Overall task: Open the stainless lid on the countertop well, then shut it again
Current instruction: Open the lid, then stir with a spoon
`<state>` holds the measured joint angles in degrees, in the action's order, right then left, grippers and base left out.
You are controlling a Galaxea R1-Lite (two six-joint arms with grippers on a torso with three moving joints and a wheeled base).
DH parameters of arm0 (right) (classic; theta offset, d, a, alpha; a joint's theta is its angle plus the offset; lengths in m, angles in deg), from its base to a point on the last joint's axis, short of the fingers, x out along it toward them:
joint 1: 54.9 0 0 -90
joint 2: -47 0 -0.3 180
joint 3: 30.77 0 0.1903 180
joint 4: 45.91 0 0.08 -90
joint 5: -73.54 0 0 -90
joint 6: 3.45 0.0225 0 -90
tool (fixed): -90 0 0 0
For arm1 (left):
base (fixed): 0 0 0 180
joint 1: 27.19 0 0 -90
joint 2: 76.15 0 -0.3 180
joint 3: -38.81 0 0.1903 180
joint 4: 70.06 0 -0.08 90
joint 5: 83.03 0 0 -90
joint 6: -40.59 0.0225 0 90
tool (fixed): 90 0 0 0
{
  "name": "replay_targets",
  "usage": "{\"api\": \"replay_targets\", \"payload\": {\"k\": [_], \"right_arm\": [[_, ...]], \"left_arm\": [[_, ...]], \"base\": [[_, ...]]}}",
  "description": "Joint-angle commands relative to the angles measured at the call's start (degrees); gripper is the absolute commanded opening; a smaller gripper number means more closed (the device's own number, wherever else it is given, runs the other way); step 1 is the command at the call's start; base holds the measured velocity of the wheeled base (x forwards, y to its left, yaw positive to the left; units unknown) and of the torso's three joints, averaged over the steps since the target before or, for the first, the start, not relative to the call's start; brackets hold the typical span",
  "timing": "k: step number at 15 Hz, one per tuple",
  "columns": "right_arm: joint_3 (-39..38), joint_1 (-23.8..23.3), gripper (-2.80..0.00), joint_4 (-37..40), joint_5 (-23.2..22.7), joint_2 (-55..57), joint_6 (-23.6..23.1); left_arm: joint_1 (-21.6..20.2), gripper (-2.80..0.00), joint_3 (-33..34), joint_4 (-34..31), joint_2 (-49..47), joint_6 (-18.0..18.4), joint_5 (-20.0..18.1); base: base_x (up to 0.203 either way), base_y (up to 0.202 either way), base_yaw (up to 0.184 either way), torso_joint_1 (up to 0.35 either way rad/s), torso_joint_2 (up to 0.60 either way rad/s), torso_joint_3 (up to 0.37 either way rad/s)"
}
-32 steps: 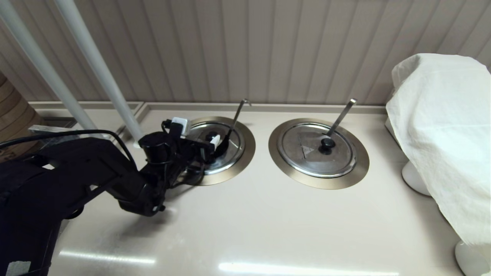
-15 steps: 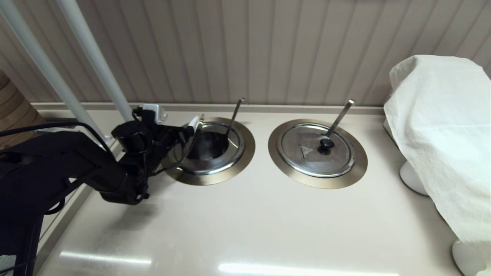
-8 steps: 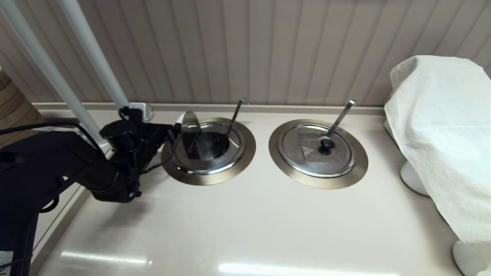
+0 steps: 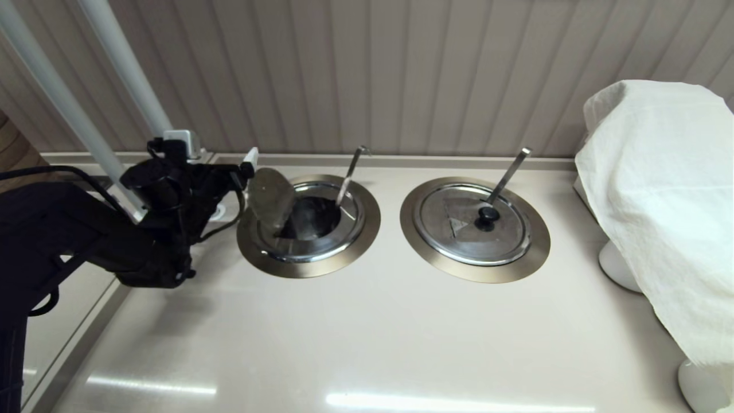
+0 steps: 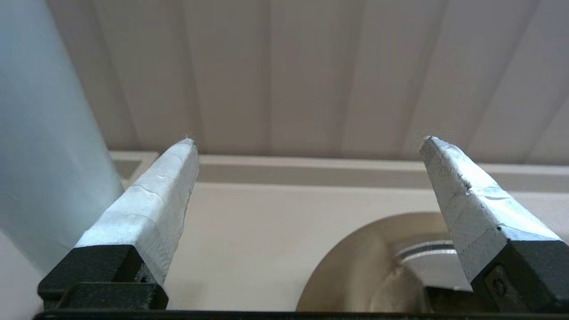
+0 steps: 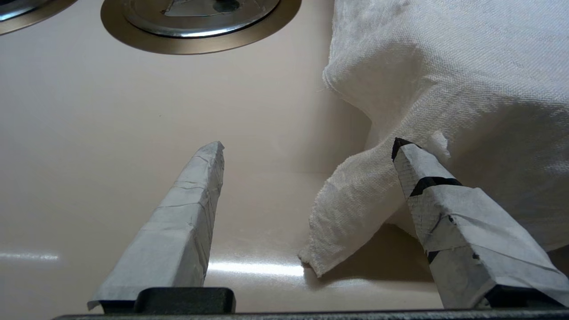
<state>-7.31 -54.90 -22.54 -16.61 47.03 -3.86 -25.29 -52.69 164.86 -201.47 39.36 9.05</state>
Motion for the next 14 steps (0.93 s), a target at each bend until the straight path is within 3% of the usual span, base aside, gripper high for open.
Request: {"api": "replay_targets", "payload": {"k": [1, 3, 6, 9, 10, 12, 14], "right_arm": [[-0.01, 0.0, 0.0, 0.0, -0.02, -0.02, -0.02], [-0.01, 0.0, 0.0, 0.0, -0.02, -0.02, -0.02], [-0.01, 0.0, 0.0, 0.0, -0.02, -0.02, -0.02], [-0.01, 0.0, 0.0, 0.0, -0.02, -0.02, 0.06], [-0.01, 0.0, 0.0, 0.0, -0.02, -0.02, -0.02], [-0.01, 0.0, 0.0, 0.0, -0.02, -0.02, -0.02], [-0.01, 0.0, 0.0, 0.0, -0.02, -0.02, -0.02]], "left_arm": [[-0.31, 0.0, 0.18, 0.45, 4.3, 0.0, 0.84], [0.1, 0.0, 0.4, -1.37, 7.01, 0.0, 1.27], [7.64, 0.0, 1.21, -8.64, 9.5, -0.28, 1.29], [15.25, 0.0, 5.82, -23.6, 13.39, -0.1, 0.79], [16.69, 0.0, 6.16, -24.45, 13.84, -0.06, 0.59], [17.81, 0.0, 3.56, -26.06, 12.64, 0.42, -0.94], [17.65, 0.0, -2.97, -32.69, 9.13, 1.43, -2.18]], "base": [[0.0, 0.0, 0.0, 0.0, 0.0, 0.0], [0.0, 0.0, 0.0, 0.0, 0.0, 0.0], [0.0, 0.0, 0.0, 0.0, 0.0, 0.0], [0.0, 0.0, 0.0, 0.0, 0.0, 0.0], [0.0, 0.0, 0.0, 0.0, 0.0, 0.0], [0.0, 0.0, 0.0, 0.0, 0.0, 0.0], [0.0, 0.0, 0.0, 0.0, 0.0, 0.0]]}}
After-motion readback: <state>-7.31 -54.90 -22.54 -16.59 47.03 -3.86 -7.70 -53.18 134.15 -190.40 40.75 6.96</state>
